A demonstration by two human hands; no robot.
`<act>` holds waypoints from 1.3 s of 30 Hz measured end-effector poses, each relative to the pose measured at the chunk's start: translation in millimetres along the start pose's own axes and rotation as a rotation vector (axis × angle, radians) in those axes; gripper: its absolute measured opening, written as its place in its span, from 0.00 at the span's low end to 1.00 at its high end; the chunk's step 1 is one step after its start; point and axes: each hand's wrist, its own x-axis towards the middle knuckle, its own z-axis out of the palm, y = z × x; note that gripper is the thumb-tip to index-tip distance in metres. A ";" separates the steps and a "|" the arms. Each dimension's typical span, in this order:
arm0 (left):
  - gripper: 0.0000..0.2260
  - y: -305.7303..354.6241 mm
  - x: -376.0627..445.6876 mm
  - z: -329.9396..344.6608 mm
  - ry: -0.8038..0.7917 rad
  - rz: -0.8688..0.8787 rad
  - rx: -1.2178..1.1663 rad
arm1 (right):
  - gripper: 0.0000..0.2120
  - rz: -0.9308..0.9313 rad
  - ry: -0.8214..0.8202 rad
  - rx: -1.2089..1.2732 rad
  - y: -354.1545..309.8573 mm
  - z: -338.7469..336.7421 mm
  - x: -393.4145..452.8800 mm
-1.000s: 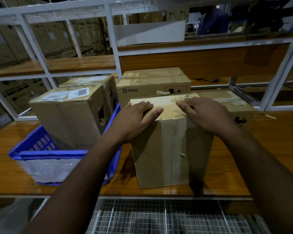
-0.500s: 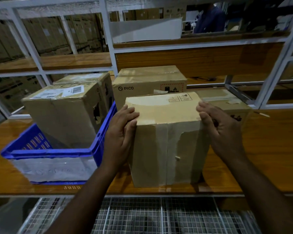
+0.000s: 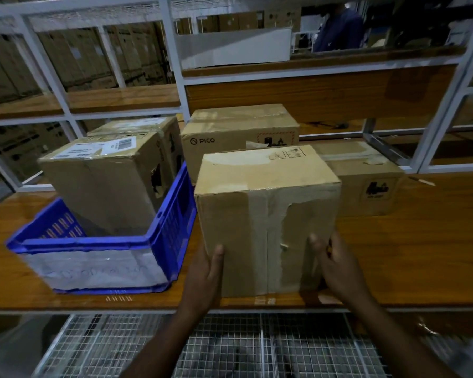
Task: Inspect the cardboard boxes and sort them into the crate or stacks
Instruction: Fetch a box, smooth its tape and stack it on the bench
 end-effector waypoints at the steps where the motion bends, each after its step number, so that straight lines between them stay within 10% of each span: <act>1: 0.19 -8.0 -8.7 5.0 -0.028 -0.059 -0.010 | 0.31 0.043 -0.051 -0.005 12.7 5.4 -7.3; 30: 0.19 39.1 -83.8 0.8 0.047 -0.113 -0.048 | 0.29 -0.035 0.094 0.092 -13.7 -24.0 -57.0; 39: 0.42 67.2 -102.6 -32.6 -0.024 0.034 -0.056 | 0.15 0.058 0.124 0.326 -58.7 -35.1 -76.1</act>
